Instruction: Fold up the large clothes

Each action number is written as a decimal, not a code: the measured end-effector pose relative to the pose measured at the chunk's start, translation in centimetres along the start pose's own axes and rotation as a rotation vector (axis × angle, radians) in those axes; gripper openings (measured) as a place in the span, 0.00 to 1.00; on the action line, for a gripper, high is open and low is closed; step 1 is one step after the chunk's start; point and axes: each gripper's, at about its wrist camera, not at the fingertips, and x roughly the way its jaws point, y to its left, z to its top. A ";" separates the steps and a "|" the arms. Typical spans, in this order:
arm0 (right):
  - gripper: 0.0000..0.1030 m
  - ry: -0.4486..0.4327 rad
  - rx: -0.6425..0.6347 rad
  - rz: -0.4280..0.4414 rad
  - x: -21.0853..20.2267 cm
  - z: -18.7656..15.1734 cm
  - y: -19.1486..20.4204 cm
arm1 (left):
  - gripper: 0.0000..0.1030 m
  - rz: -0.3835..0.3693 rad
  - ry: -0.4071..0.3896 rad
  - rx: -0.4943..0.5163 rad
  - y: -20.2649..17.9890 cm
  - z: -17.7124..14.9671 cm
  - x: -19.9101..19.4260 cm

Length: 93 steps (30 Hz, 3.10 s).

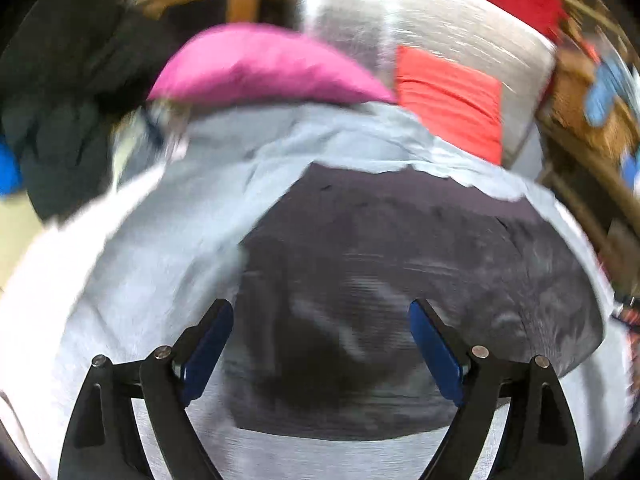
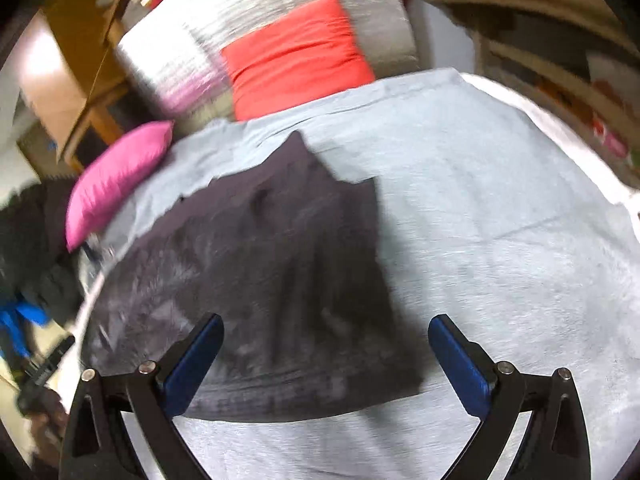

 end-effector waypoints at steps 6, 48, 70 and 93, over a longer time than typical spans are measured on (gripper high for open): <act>1.00 0.085 0.087 0.134 1.0 1.0 -2.2 | 0.87 -0.119 0.109 -0.155 5.5 2.0 4.4; 0.18 0.095 -0.285 0.181 -5.4 8.6 12.4 | 0.15 -0.212 -0.044 0.154 -6.9 13.3 -4.8; 0.74 0.146 0.149 0.122 -4.1 -9.1 -5.4 | 0.68 -0.057 0.145 -0.044 -1.4 -3.9 0.2; 0.82 0.133 -0.316 -0.198 -0.7 -8.8 8.2 | 0.73 0.074 0.041 0.242 -15.0 -5.8 -2.6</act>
